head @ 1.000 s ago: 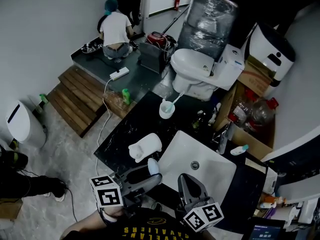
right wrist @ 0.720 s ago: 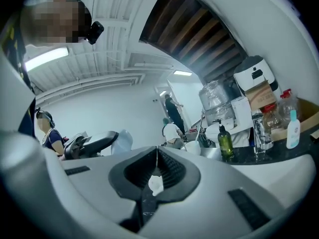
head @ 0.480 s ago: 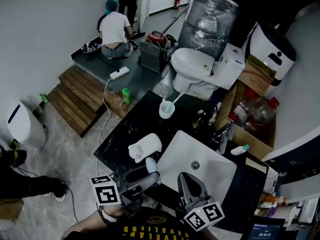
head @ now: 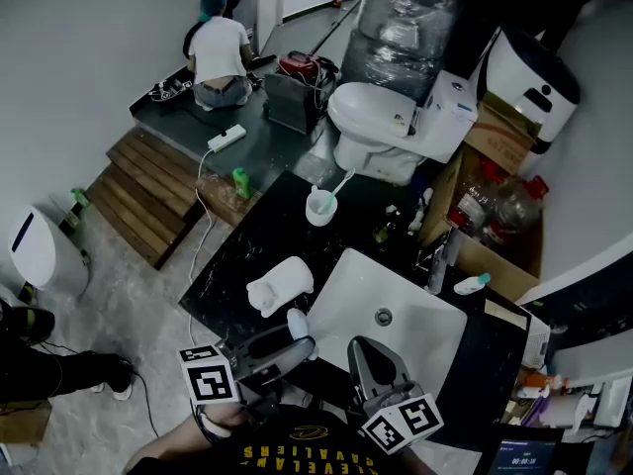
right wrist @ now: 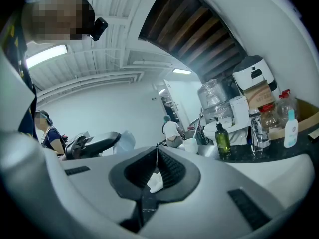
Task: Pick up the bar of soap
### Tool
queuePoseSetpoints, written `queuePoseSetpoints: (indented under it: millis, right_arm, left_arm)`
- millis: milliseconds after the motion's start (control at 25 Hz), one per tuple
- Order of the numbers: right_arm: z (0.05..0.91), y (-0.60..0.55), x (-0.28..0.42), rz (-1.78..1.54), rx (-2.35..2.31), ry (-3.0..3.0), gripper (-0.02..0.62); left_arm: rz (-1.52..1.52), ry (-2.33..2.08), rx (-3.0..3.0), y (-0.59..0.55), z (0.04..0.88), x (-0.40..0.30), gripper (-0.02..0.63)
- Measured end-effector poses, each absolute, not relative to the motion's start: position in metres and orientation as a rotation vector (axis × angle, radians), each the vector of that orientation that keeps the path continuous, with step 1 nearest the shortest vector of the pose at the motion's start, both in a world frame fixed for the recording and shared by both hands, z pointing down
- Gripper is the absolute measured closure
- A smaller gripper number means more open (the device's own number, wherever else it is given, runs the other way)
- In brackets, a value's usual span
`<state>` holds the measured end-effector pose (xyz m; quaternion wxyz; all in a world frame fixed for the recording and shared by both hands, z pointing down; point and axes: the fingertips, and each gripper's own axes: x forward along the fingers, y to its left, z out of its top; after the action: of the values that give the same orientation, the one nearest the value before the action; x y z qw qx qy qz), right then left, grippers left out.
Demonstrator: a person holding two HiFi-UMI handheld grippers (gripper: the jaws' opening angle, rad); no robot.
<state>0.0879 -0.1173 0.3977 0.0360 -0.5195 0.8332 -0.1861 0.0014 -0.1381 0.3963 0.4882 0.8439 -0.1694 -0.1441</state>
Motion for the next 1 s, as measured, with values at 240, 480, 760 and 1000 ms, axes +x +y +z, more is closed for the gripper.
queuePoseSetpoints:
  millis: [240, 480, 760, 1000]
  right_arm:
    - [0.4011, -0.1156, 0.0874, -0.589, -1.6, 2.561, 0.575]
    - [0.4034, -0.1163, 0.0865, -0.6, -1.596, 2.566, 0.575]
    - [0.4057, -0.1159, 0.0835, -0.61, -1.591, 2.575, 0.576]
    - [0.4058, -0.1153, 0.0813, -0.609, -1.588, 2.583, 0.575]
  left_arm:
    - [-0.337, -0.387, 2.05, -0.1347, 0.3978, 0.0073, 0.341]
    - [-0.333, -0.382, 2.047, -0.1342, 0.3995, 0.0089, 0.341]
    - [-0.334, -0.385, 2.037, -0.1333, 0.4021, 0.0073, 0.341]
    - [-0.33, -0.381, 2.038, -0.1322, 0.4021, 0.0072, 0.341]
